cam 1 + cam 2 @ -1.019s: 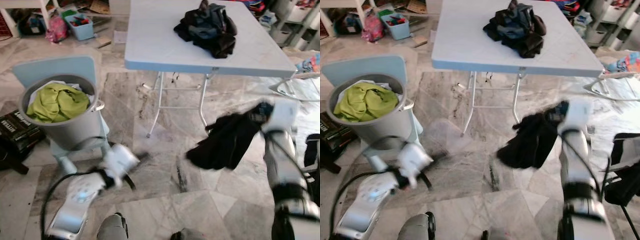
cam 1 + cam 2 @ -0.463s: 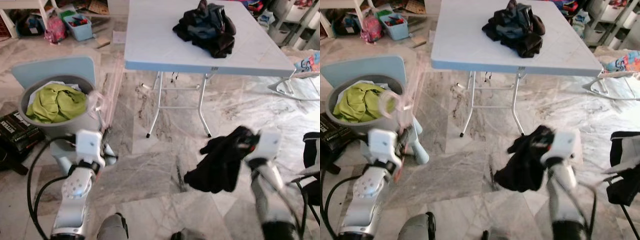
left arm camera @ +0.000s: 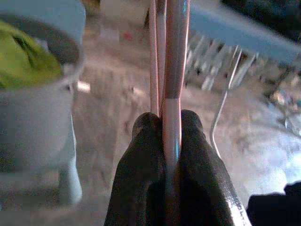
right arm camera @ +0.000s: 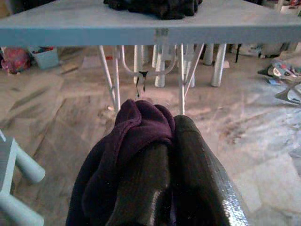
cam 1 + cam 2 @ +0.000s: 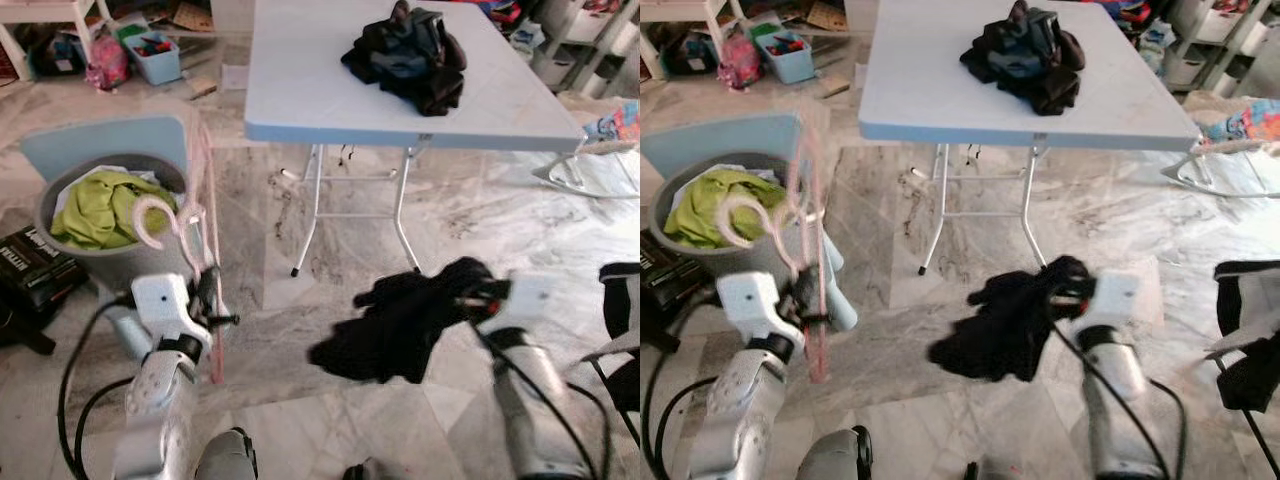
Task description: Hang hanger
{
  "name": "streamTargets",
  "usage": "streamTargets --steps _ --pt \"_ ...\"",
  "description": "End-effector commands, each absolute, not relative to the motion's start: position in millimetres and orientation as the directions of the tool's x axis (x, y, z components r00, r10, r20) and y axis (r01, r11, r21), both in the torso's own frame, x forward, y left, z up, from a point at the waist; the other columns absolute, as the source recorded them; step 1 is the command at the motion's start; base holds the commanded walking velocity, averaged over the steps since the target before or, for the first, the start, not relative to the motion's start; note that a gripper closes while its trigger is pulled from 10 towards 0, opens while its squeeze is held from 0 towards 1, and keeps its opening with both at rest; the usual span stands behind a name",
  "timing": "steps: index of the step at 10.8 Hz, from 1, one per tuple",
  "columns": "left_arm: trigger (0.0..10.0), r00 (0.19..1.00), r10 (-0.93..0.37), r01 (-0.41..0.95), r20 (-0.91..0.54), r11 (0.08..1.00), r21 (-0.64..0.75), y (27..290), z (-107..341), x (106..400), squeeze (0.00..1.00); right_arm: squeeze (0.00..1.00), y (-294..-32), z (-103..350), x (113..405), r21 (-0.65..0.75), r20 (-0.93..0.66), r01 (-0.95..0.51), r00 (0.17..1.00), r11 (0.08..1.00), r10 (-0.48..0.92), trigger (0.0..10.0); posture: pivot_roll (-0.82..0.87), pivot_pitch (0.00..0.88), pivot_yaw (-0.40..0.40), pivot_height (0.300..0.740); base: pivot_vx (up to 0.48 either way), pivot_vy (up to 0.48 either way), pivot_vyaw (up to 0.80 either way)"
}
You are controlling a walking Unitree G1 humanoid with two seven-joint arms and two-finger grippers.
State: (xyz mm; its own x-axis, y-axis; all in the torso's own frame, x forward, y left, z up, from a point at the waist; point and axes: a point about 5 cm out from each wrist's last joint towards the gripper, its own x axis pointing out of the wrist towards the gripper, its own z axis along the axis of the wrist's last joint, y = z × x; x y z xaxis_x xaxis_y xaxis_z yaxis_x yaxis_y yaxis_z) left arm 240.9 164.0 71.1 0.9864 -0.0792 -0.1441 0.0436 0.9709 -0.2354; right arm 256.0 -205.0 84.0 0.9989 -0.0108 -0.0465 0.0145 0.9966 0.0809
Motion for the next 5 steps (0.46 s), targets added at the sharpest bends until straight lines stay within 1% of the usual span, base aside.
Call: streamTargets --steps 1,2,5 --pt "10.0 0.977 -0.149 0.116 -0.151 0.971 -0.210 155 73 243 0.00 0.00 -204 99 267 0.063 0.003 0.008 1.000 0.998 -0.008 10.0 -0.03 0.064 -0.037 0.740 0.000 0.000 0.00" --pt "10.0 0.972 -0.181 0.149 -0.152 0.969 -0.198 154 74 244 0.00 0.00 -204 103 272 0.068 0.011 0.002 1.000 0.998 -0.003 10.0 -0.03 0.063 -0.040 0.740 0.000 0.000 0.00" --pt "10.0 0.967 -0.178 0.137 -0.183 0.967 -0.214 157 72 234 0.00 0.00 -204 103 268 0.043 -0.004 0.007 1.000 0.999 -0.007 10.0 -0.03 0.067 -0.043 0.740 0.000 0.000 0.00"
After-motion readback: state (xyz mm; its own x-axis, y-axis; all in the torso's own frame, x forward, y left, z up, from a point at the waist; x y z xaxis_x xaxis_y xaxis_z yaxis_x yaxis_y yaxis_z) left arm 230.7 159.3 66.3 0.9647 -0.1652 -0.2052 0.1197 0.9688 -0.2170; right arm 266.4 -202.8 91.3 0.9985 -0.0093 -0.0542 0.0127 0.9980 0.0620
